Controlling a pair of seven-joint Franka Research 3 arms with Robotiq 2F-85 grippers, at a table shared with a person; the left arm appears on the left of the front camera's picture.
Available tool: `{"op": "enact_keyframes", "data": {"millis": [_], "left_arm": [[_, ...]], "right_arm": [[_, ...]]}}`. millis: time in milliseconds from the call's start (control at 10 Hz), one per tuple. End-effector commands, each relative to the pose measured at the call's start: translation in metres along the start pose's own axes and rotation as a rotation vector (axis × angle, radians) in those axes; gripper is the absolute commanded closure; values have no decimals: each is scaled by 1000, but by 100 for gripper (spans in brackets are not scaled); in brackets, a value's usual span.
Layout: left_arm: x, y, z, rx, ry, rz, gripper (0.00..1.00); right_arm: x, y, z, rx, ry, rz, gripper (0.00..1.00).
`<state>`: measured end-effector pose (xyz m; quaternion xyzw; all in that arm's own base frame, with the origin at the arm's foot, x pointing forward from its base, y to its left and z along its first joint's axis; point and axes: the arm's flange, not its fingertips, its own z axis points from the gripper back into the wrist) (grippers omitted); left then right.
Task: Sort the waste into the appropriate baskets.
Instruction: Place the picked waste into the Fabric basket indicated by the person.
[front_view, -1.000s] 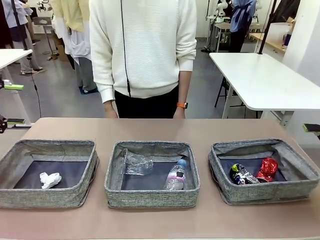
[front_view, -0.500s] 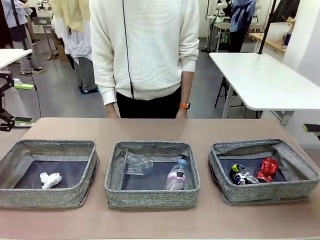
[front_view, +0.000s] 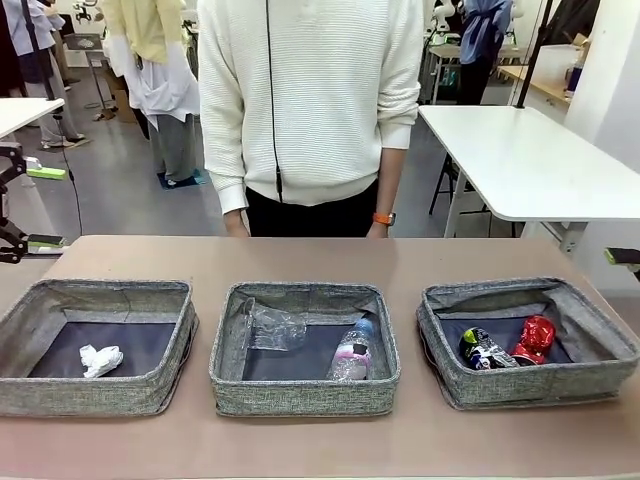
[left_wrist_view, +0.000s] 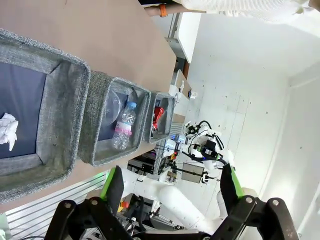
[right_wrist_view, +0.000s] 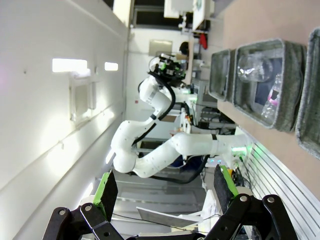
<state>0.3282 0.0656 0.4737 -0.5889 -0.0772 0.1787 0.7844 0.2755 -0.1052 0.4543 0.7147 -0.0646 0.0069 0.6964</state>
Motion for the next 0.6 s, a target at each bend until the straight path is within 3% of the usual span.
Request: {"op": "enact_keyframes", "data": {"millis": [0, 500], "left_arm": [[0, 0, 1, -22, -1, -13, 0], [0, 0, 1, -22, -1, -13, 0]], "right_arm": [[1, 6, 1, 14, -1, -19, 0], [1, 6, 1, 14, -1, -19, 0]]}}
